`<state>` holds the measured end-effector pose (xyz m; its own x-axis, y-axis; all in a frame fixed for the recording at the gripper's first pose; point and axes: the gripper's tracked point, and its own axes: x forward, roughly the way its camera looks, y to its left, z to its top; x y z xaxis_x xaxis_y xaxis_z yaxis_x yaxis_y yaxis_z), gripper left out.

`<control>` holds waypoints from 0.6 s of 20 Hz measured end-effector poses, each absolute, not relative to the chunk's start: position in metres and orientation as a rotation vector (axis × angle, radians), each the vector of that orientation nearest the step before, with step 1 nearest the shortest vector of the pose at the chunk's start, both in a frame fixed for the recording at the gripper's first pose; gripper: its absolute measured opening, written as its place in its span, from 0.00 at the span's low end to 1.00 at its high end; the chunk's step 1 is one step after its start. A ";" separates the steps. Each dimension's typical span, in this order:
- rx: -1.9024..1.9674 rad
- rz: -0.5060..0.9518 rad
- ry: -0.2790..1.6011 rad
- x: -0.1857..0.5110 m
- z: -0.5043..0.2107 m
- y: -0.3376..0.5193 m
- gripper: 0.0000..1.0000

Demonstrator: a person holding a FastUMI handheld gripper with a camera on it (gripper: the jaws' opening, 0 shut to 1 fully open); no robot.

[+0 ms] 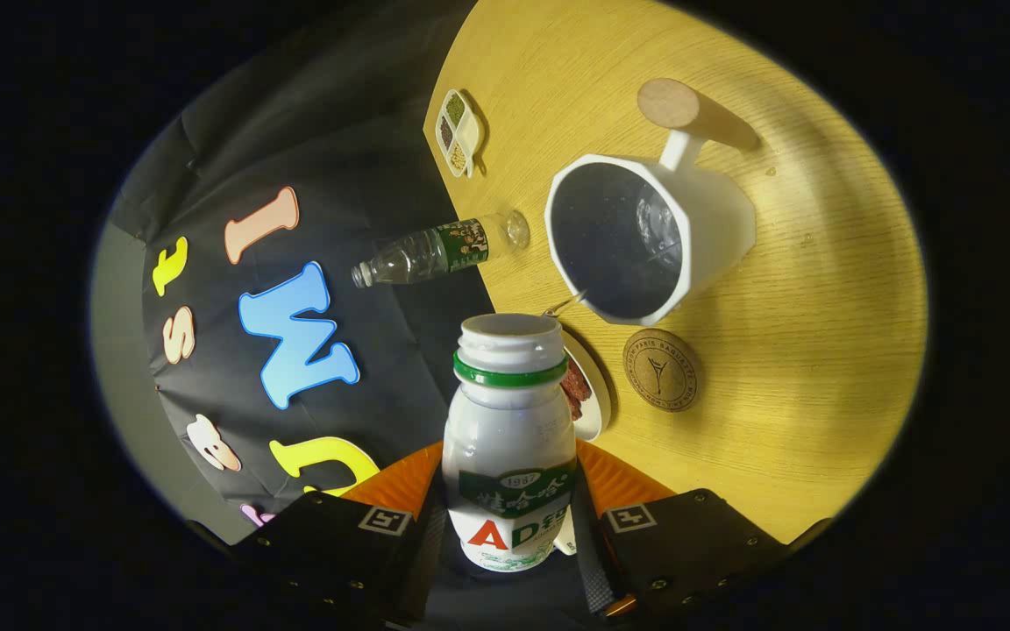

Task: Take the bottle from table, then pour the juice into the cup, finally place the bottle on the coaster

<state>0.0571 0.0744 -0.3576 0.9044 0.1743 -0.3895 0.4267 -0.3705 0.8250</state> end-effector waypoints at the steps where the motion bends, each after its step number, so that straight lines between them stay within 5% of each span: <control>1: 1.960 -0.287 0.434 0.058 -0.358 0.073 0.66; 12: 1.970 -0.308 0.417 0.060 -0.358 0.068 0.66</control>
